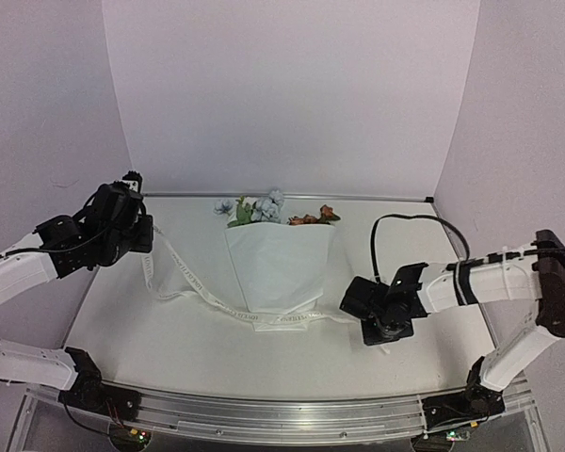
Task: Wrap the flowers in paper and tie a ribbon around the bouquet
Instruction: Adjust the ribbon at the center of the board, then place the ribbon at the center of the board, then pick up the folded bouquet from the center of the board, then place the folded bouquet at the center of the board.
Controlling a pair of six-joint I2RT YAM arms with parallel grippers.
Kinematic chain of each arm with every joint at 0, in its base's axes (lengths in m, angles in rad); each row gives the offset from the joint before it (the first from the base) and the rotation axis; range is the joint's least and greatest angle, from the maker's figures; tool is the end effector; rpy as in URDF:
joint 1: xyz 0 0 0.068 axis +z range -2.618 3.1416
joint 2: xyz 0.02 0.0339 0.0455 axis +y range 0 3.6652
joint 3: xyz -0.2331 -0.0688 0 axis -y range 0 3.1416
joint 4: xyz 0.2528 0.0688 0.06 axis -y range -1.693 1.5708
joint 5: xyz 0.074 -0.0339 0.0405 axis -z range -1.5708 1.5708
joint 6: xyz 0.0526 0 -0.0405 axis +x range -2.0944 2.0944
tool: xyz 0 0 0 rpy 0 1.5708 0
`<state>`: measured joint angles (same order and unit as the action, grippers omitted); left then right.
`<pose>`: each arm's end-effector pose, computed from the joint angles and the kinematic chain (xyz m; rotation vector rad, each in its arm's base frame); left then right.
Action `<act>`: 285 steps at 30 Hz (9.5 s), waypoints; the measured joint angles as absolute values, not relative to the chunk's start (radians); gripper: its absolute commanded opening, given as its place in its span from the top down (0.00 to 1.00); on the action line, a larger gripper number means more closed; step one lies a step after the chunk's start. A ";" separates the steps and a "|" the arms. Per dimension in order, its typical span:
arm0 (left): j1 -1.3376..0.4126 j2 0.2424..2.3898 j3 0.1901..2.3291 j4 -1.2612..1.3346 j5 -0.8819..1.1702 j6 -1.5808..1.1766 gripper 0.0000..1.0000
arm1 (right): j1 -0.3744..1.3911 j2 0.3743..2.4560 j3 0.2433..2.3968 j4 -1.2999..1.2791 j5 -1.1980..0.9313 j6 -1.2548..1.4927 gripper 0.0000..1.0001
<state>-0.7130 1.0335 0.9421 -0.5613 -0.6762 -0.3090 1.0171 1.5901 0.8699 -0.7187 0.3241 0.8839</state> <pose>0.2101 -0.1382 0.2806 0.0619 2.0660 0.1323 0.1564 0.2212 0.1021 -0.1562 2.7956 -0.1156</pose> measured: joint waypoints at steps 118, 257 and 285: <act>0.080 1.168 0.742 -0.620 -0.693 -1.113 1.00 | 0.122 1.058 1.238 -1.334 0.698 0.519 0.99; -0.465 1.971 1.212 -0.109 0.710 -0.991 1.00 | 0.683 1.982 1.301 -0.221 -0.436 1.274 1.00; -0.563 1.681 0.792 0.004 0.648 -1.074 0.99 | 0.916 1.825 1.059 -0.156 -0.257 1.288 1.00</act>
